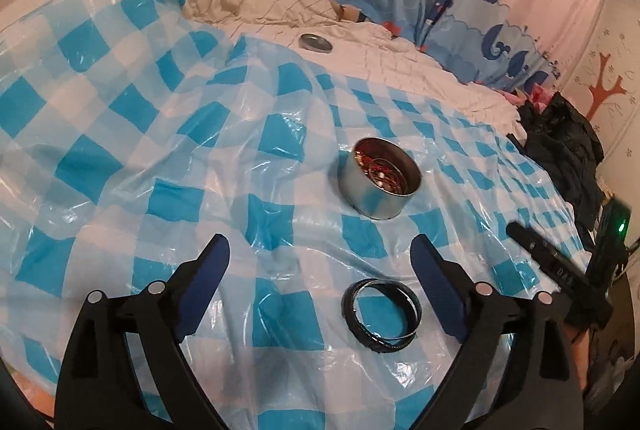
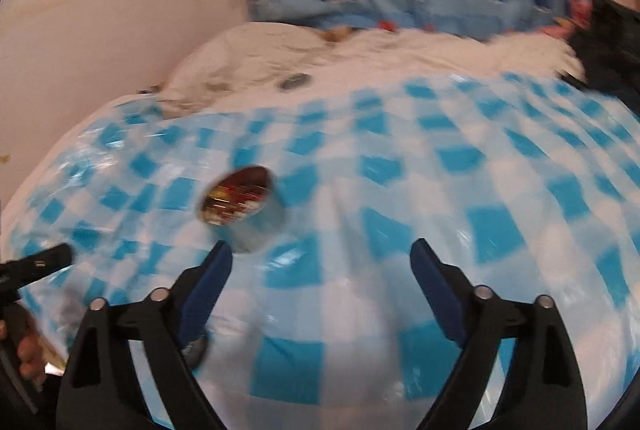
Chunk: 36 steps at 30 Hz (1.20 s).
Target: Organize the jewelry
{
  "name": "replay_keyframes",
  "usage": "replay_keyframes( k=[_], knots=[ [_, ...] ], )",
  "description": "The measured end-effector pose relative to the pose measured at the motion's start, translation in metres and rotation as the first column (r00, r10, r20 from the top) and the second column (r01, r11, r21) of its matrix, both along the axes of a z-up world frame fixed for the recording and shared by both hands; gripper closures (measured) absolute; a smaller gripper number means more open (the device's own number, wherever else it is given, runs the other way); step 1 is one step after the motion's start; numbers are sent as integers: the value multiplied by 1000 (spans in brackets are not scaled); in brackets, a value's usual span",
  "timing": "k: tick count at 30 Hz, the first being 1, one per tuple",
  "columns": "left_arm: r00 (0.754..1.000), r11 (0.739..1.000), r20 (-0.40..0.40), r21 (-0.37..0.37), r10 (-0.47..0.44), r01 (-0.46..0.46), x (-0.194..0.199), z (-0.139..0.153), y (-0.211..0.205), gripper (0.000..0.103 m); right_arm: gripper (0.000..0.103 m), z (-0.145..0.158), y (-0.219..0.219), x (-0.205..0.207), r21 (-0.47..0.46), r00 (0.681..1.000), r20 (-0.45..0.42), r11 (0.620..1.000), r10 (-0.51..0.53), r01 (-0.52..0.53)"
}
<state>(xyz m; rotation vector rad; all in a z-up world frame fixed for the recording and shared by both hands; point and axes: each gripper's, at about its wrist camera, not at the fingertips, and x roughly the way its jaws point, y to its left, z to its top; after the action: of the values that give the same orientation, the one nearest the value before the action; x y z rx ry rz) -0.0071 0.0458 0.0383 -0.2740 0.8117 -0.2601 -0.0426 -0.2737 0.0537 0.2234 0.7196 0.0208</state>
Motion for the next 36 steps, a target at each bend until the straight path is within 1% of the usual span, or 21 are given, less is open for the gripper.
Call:
replay_keyframes(
  k=[2, 3, 7, 11, 12, 14, 17, 36],
  knots=[
    [1000, 1000, -17, -16, 20, -20, 3, -2, 4, 15, 16, -10, -4, 5, 27, 999, -25, 999, -46, 46],
    [999, 999, -23, -29, 27, -27, 5, -3, 6, 15, 16, -15, -4, 7, 29, 996, -24, 996, -80, 81],
    [999, 999, -34, -27, 25, -26, 9, -5, 5, 14, 16, -36, 5, 15, -20, 990, -24, 990, -138, 137],
    [999, 999, -34, -32, 23, -24, 10, -5, 6, 14, 15, -58, 13, 18, -75, 984, -41, 983, -172, 168],
    [999, 999, -36, -33, 23, -24, 10, -5, 6, 14, 15, -58, 15, 18, -92, 984, -40, 981, -173, 169],
    [999, 999, -38, -34, 20, -21, 10, -5, 5, 14, 10, -58, 16, 19, -94, 986, -35, 982, -166, 162],
    [999, 999, -42, -32, 9, -10, 11, -5, 2, 14, 8, -60, 16, 19, -87, 986, -41, 983, -163, 159],
    [997, 1000, -79, -19, -6, 4, 14, -13, -8, 13, 7, -64, 16, 23, -77, 986, -55, 985, -159, 155]
  ],
)
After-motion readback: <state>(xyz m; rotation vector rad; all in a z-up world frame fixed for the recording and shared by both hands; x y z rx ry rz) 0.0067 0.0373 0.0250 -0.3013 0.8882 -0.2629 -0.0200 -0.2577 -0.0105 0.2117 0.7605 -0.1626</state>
